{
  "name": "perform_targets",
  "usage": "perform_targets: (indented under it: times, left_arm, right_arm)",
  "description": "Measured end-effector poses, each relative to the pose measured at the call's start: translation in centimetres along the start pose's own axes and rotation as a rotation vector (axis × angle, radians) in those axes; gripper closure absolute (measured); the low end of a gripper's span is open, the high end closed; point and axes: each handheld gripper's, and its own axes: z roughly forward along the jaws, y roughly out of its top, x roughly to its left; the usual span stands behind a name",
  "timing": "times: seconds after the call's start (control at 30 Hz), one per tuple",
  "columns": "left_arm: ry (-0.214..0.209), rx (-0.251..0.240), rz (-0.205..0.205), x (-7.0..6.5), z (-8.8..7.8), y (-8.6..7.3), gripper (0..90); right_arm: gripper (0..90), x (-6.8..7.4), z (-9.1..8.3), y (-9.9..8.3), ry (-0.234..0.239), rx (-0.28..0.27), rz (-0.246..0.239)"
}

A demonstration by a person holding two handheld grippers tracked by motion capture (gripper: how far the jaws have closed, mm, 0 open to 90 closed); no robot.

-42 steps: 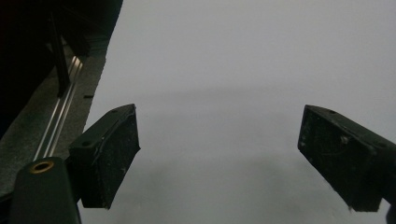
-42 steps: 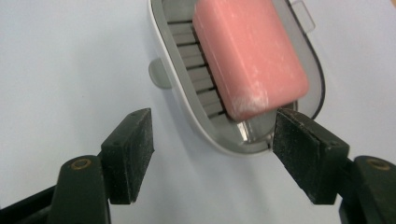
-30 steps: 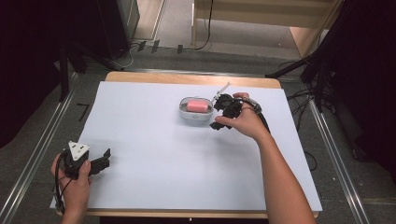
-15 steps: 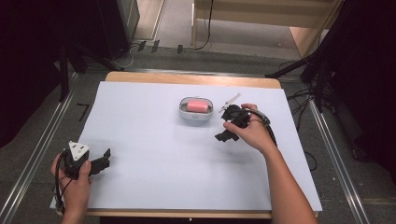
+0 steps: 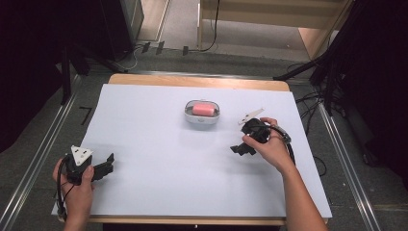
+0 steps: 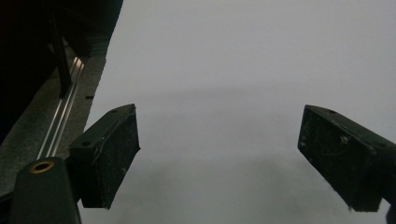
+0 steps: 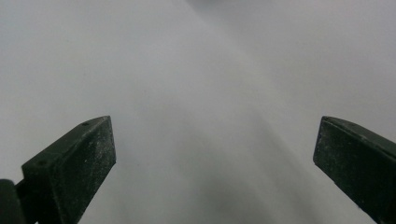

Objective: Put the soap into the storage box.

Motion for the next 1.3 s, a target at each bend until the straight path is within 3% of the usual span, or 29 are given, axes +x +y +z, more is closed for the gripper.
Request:
perform_targets:
  times: [0.2,0.63,0.97,1.3]
  left_arm:
    - [0.001,0.001,0.002,0.0,0.0,0.0,13.3]
    - [0.004,0.001,0.006,-0.1,0.0,0.0,13.3]
    - [0.007,-0.001,0.011,-0.1,0.0,0.0,13.3]
    - [0.008,-0.002,0.015,-0.2,0.0,0.0,13.3]
  right_arm:
    - [0.0,-0.1,-0.6,-2.2,-0.001,-0.062,0.016]
    - [0.0,-0.2,-1.7,-6.5,-0.060,-0.194,0.075]
    - [0.0,-0.4,-2.6,-9.4,-0.086,-0.268,0.121]
    - [0.0,-0.3,-3.5,-11.9,-0.108,-0.309,0.162]
